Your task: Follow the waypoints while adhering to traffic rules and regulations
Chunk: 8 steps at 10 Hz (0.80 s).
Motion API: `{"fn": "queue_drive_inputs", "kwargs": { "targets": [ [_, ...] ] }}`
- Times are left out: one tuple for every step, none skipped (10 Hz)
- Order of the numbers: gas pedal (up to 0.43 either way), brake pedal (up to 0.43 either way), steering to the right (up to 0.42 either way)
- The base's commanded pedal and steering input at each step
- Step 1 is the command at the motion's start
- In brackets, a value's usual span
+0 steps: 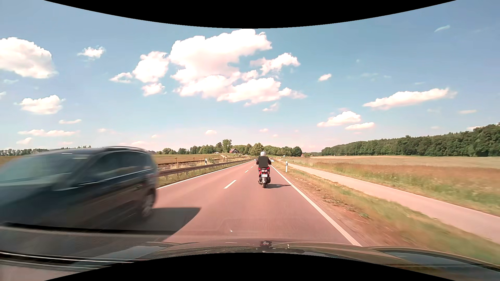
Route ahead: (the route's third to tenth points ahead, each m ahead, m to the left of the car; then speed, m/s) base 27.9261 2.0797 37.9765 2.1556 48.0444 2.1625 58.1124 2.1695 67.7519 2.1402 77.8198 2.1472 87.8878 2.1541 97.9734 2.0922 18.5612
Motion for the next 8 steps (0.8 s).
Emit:
{"fn": "queue_drive_inputs", "kwargs": {
  "targets": [
    [0.177, 0.012, -0.004],
    [0.177, 0.012, -0.003],
    [0.169, 0.012, -0.003],
    [0.169, 0.012, -0.003],
    [0.169, 0.012, -0.003],
    [0.169, 0.012, -0.002],
    [0.169, 0.012, 0.0],
    [0.169, 0.006, 0.001]
  ]
}}
